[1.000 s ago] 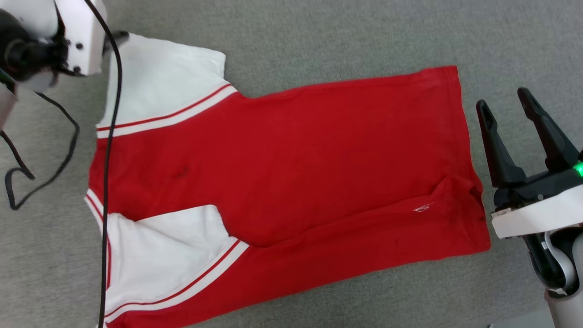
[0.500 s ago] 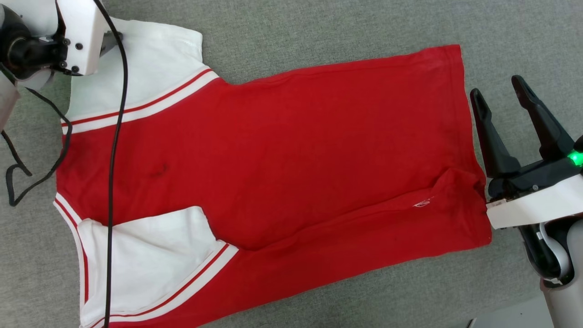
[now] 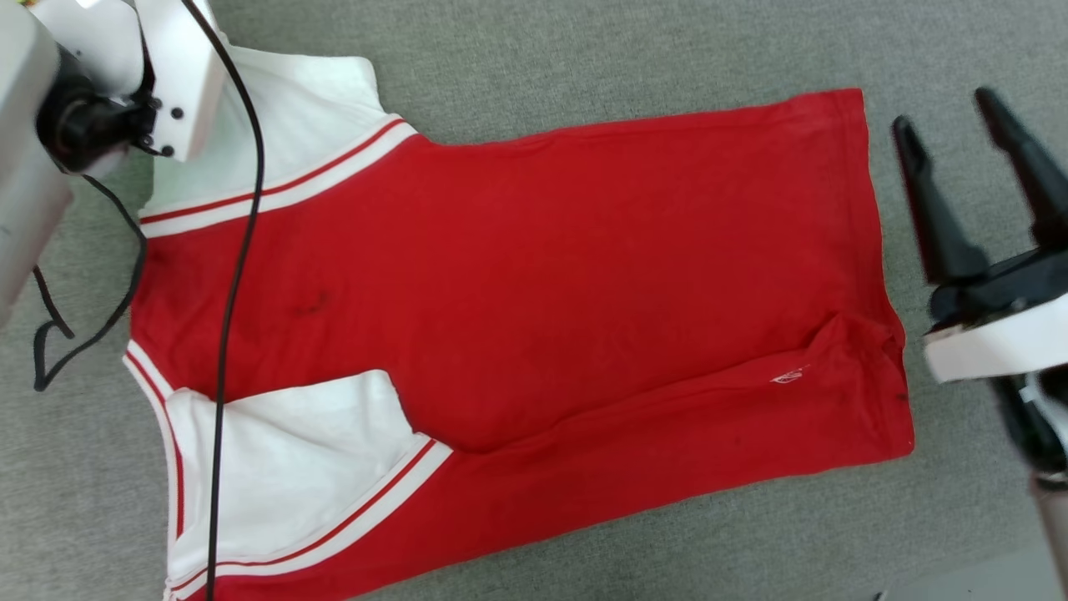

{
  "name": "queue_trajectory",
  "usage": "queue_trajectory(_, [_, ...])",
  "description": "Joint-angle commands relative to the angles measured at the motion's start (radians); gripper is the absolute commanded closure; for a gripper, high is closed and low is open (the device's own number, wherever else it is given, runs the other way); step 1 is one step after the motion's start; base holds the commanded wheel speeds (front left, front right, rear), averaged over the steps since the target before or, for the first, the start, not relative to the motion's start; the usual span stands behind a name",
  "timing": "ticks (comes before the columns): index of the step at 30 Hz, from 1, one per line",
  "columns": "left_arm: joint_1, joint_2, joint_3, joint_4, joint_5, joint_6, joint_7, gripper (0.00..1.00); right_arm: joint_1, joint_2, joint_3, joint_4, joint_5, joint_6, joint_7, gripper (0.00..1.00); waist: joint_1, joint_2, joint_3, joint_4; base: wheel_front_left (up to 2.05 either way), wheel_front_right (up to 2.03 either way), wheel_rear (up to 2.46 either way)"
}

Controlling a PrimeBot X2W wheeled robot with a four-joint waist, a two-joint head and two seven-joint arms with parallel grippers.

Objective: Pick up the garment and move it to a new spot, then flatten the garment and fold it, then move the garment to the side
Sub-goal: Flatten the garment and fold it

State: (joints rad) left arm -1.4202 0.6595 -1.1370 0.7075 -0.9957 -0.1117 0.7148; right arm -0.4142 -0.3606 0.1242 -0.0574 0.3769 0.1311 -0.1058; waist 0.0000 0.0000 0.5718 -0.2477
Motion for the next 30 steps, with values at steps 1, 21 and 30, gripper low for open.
queue_trajectory(1, [0.033,-0.008,-0.012,0.0,0.009,-0.003,-0.025,1.0,-0.027,-0.022,-0.008,-0.004,-0.004,-0.001,0.014,0.0,0.0,0.0,-0.021,0.013,0.0,0.0,0.0])
queue_trajectory(21, [0.099,-0.023,-0.033,-0.283,0.084,0.017,-0.301,1.0,-0.325,-0.372,0.235,0.23,0.312,-0.001,0.897,0.0,0.0,0.0,-0.1,0.179,0.0,0.0,0.0])
queue_trajectory(30, [0.08,-0.032,-0.029,-0.378,0.107,0.045,-0.332,1.0,-0.444,-0.314,0.307,0.418,0.258,-0.001,0.926,0.0,0.0,0.0,-0.052,0.239,0.0,0.0,0.0])
